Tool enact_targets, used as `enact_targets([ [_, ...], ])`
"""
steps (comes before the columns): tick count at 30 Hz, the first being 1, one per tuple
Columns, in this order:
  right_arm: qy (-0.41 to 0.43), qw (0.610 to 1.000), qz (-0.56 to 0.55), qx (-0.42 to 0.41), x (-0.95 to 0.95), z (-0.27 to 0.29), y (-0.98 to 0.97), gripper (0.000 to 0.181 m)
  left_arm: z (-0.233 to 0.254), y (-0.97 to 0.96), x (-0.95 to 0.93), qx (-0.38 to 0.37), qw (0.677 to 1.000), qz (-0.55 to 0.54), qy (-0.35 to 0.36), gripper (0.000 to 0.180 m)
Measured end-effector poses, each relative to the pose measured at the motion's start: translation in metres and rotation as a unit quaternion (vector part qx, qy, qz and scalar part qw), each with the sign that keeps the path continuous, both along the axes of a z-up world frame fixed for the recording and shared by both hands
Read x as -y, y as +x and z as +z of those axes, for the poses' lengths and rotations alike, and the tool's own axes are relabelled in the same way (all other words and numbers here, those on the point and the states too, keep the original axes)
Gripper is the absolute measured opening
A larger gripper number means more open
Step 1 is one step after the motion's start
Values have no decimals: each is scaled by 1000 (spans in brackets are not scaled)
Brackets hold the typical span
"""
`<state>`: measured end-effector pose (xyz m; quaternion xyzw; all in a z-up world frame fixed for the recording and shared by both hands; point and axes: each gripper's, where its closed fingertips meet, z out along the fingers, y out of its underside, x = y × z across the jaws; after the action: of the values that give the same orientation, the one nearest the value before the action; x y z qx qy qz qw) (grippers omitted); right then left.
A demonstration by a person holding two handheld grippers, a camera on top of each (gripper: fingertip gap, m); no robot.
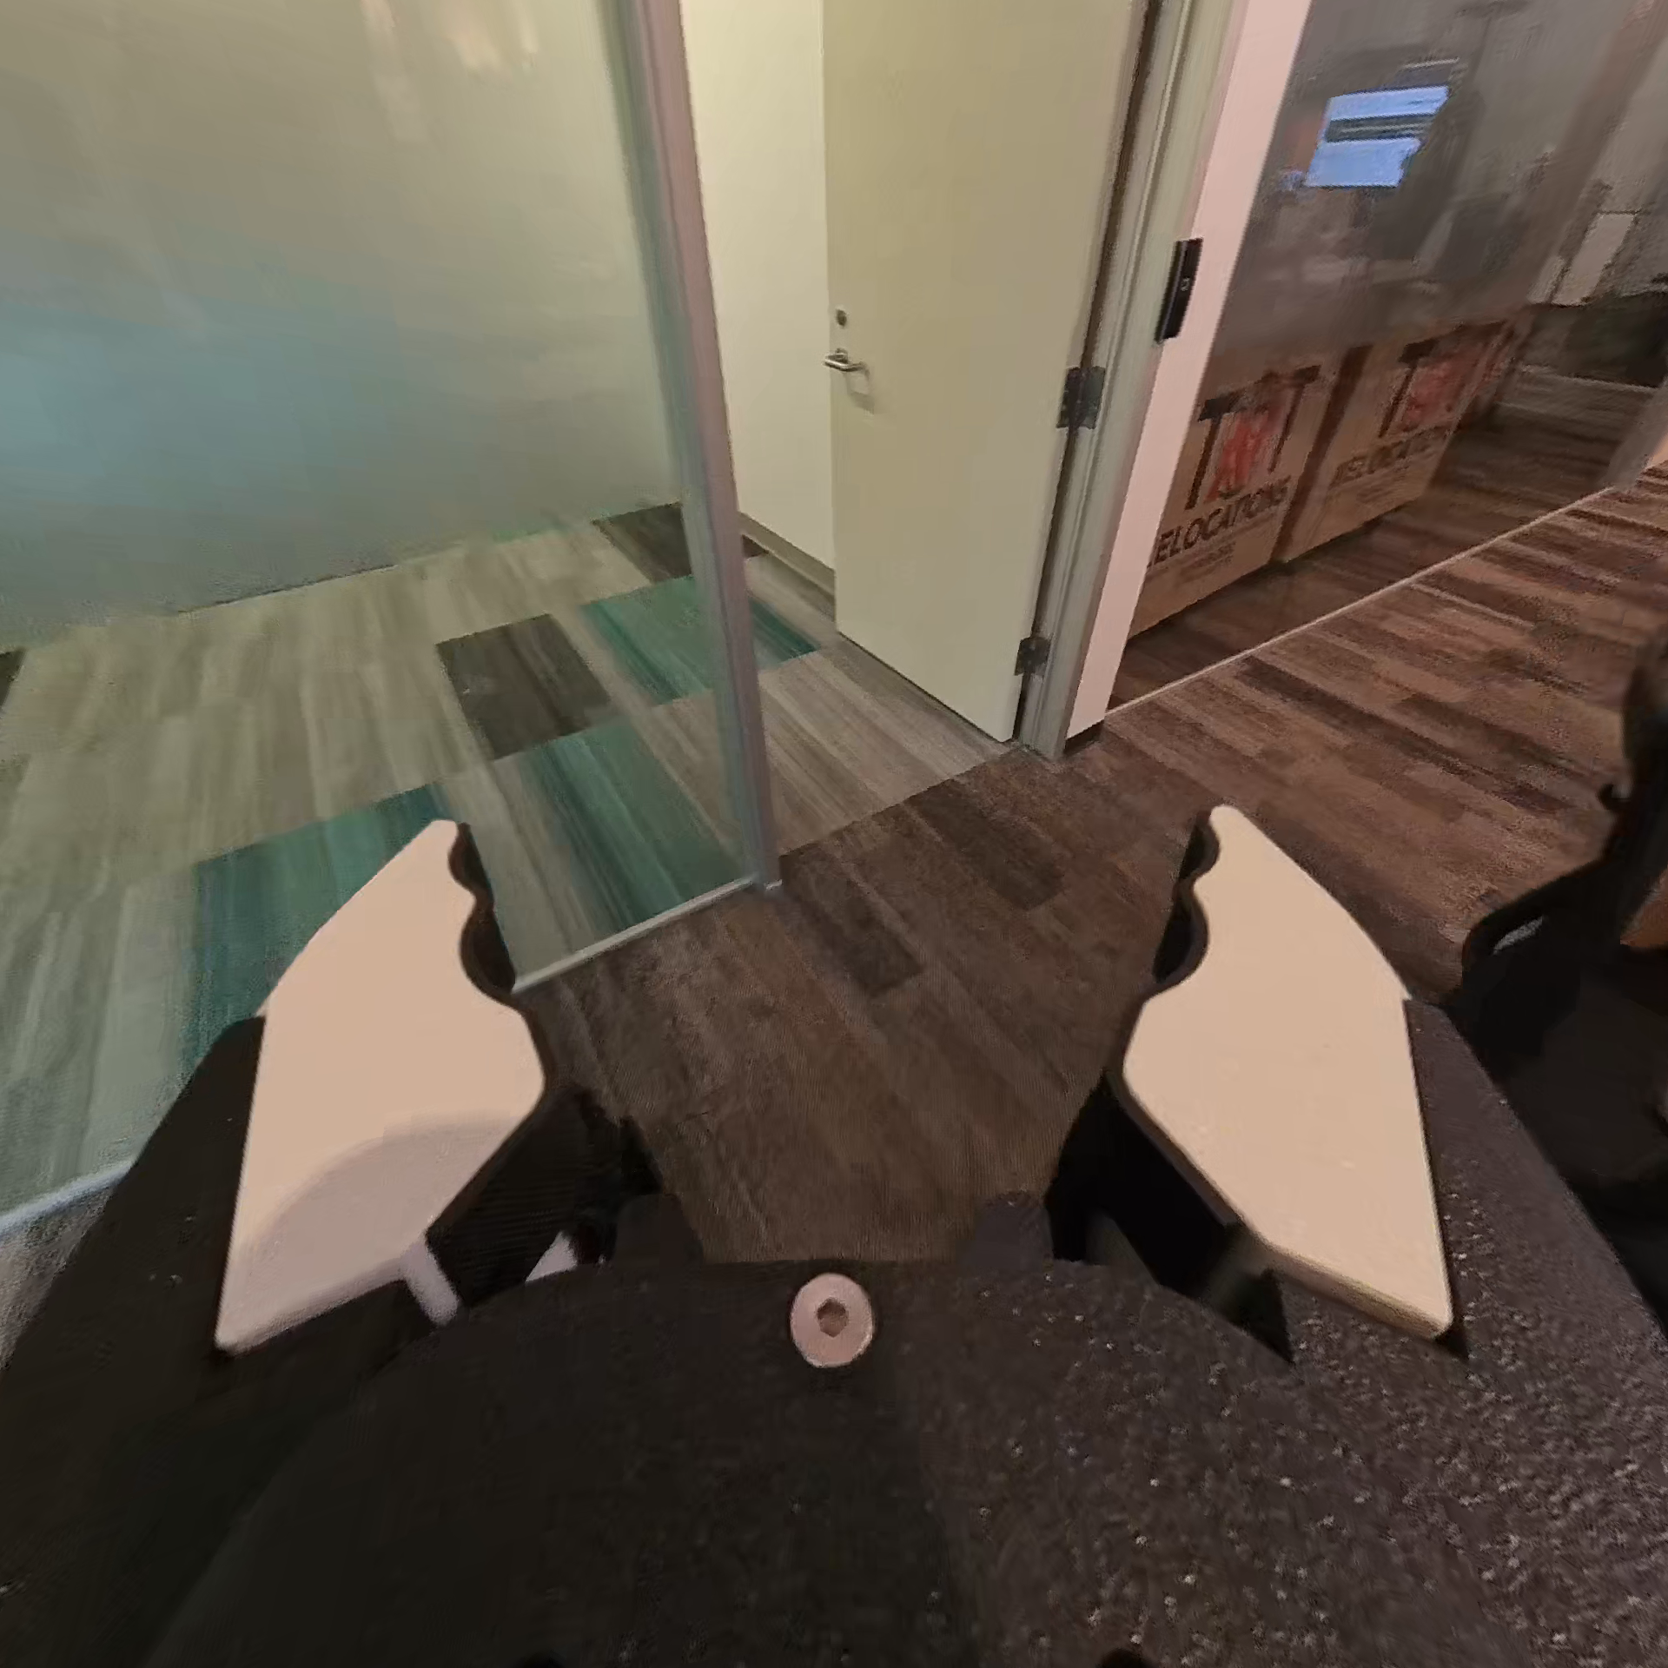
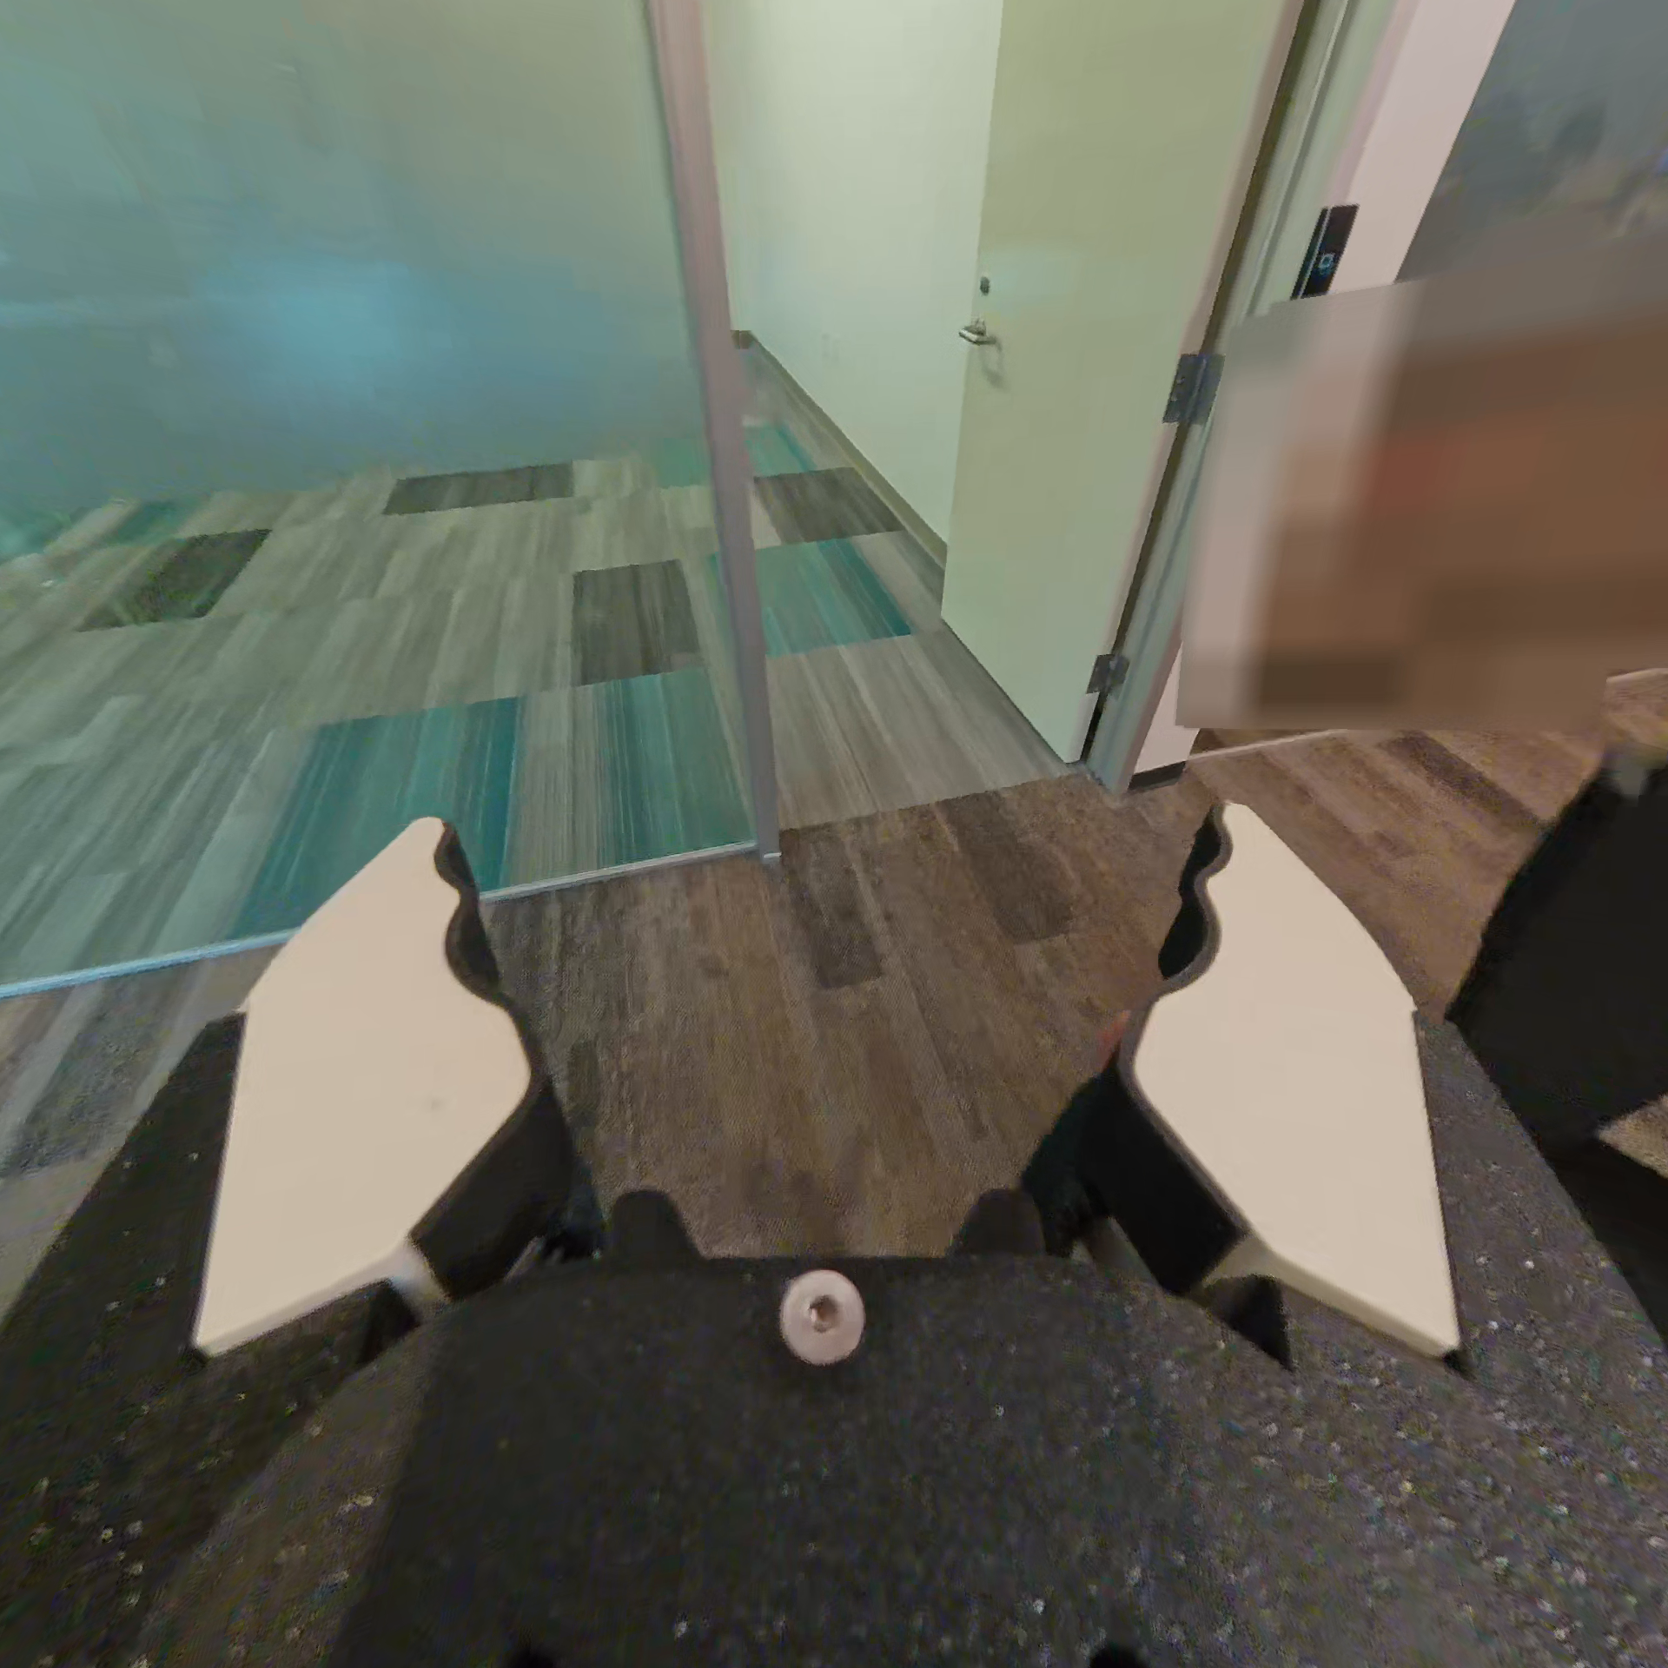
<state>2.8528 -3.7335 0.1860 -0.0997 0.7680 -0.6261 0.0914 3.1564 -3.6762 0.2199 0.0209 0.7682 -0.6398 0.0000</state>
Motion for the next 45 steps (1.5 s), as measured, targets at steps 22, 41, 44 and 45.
enact_targets([
  [22,-28,997,-54,-54,820,17,-35,131,-7,-104,900,-8,985,-173,-3,131],
  [41,-52,988,146,-15,1557,36,190,128,-18,138,1514,-26,996,90,-15,128],
  [44,-36,982,184,-15,1650,34,265,128,-18,208,1591,-27,992,125,3,129],
  [45,-33,979,199,-18,1681,33,292,128,-16,233,1614,-26,990,138,1,129],
])
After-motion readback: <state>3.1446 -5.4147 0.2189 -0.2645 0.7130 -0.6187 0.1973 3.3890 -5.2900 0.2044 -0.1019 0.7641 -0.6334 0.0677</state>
